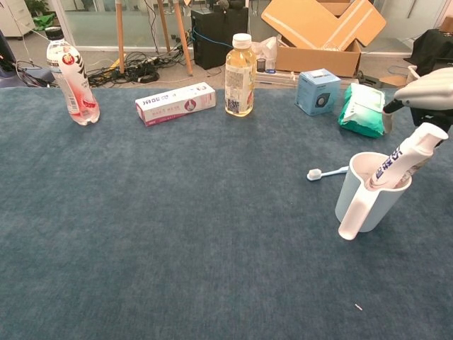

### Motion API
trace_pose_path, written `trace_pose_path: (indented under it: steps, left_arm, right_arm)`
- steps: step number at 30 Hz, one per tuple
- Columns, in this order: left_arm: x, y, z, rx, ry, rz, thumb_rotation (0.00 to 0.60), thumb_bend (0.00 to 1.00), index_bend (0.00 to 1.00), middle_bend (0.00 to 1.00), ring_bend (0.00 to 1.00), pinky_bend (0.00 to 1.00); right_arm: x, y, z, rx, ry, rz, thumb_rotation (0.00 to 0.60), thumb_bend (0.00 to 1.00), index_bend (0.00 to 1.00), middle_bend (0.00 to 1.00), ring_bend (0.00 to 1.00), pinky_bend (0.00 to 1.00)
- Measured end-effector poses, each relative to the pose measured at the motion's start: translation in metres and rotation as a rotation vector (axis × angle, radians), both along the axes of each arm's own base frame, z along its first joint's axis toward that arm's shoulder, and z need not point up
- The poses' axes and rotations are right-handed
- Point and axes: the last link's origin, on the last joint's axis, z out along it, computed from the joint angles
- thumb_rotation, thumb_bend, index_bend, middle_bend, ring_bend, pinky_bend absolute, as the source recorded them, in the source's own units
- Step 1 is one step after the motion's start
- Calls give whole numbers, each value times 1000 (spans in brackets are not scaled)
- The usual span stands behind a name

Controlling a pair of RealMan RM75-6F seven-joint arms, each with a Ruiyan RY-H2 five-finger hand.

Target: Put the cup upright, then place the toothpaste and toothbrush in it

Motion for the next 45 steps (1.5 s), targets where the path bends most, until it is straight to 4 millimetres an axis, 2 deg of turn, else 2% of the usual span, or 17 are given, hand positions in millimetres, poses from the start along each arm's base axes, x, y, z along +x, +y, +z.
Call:
trace_pose_path:
  steps: [7,19,45]
  left_arm:
    - [0,-1,1,4,-7,-1,600,355,568,463,541,520]
    - [1,-2,3,9,-13,-4,600,356,569,463,542,520]
    - [0,-2,3,9,-14,1,600,355,569,463,541,520]
  right_arm:
    - [2,-6,-27,2,22,-1,600,182,413,1000,1000,1000]
    - [3,-7,-50,15,-6,21,600,182,456,1000,1000,1000]
    - [-10,-20,-63,6,20,6,600,183,478,1000,1000,1000]
